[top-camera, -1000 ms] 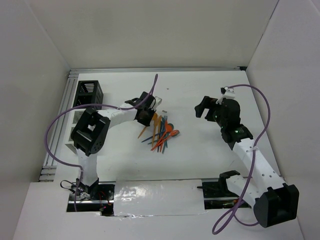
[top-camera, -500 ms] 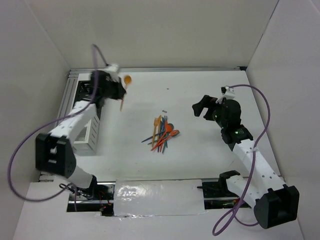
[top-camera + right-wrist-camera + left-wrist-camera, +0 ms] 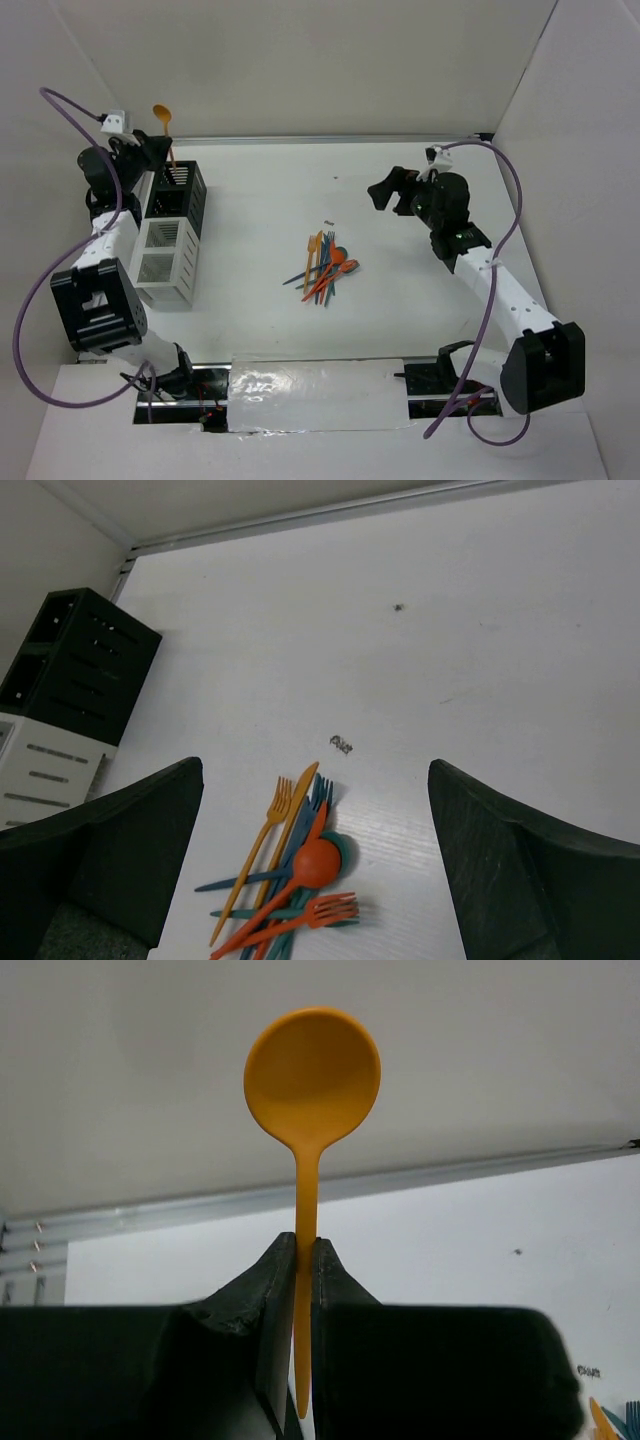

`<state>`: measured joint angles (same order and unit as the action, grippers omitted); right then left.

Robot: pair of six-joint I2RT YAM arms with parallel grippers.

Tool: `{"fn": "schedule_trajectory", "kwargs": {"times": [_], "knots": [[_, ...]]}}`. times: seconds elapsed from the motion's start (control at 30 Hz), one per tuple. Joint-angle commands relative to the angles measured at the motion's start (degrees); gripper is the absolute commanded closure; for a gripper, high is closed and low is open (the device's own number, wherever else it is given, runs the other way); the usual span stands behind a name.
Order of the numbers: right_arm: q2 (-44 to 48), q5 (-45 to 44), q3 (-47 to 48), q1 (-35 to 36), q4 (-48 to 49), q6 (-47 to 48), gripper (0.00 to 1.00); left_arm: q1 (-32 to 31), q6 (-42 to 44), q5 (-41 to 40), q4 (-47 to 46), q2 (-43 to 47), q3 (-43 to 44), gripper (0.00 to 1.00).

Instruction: Sort the eating utensils into containers

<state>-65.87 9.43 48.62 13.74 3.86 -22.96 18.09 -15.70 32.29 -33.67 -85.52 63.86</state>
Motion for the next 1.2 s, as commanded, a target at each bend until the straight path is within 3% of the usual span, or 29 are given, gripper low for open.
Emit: {"fn": "schedule_trajectory", "kwargs": {"times": [0.0, 0.3, 0.63, 0.87, 0.9, 1.0, 1.1, 1.17], "knots": [[-2.3, 1.2, 3.6, 0.2, 5.5, 3.1, 0.00, 4.1, -2.0, 4.4, -14.0, -3.4, -0.8, 0.90], [-10.7, 4.0, 6.3, 2.9, 6.7, 5.3, 0.00, 7.5, -2.5, 8.0, -24.4, -15.5, 1.4, 0.87], [-16.3, -1.9, 9.2, 9.3, 8.3, 6.4, 0.00, 7.2, -2.3, 10.9, -29.8, -25.7, 5.8, 0.83], [-19.3, -4.8, 11.6, 11.8, 7.0, 6.9, 0.00, 7.5, -0.6, 8.8, -30.0, -24.8, 2.6, 0.51], [-19.0, -4.8, 11.6, 12.0, 7.0, 7.0, 0.00, 7.6, -0.3, 8.8, -29.7, -23.4, 2.2, 0.33], [-18.2, -5.4, 11.6, 12.2, 7.6, 7.0, 0.00, 7.8, -1.7, 9.5, -28.4, -19.1, 1.2, 0.18], [-17.8, -5.4, 12.5, 12.5, 6.0, 7.1, 0.00, 8.2, -4.4, 10.2, -22.9, -11.0, 1.0, 0.08], [-18.0, -6.0, 13.3, 12.9, 4.8, 6.4, 0.00, 7.9, -5.5, 13.2, -14.5, -6.8, 3.4, 0.07]]}}
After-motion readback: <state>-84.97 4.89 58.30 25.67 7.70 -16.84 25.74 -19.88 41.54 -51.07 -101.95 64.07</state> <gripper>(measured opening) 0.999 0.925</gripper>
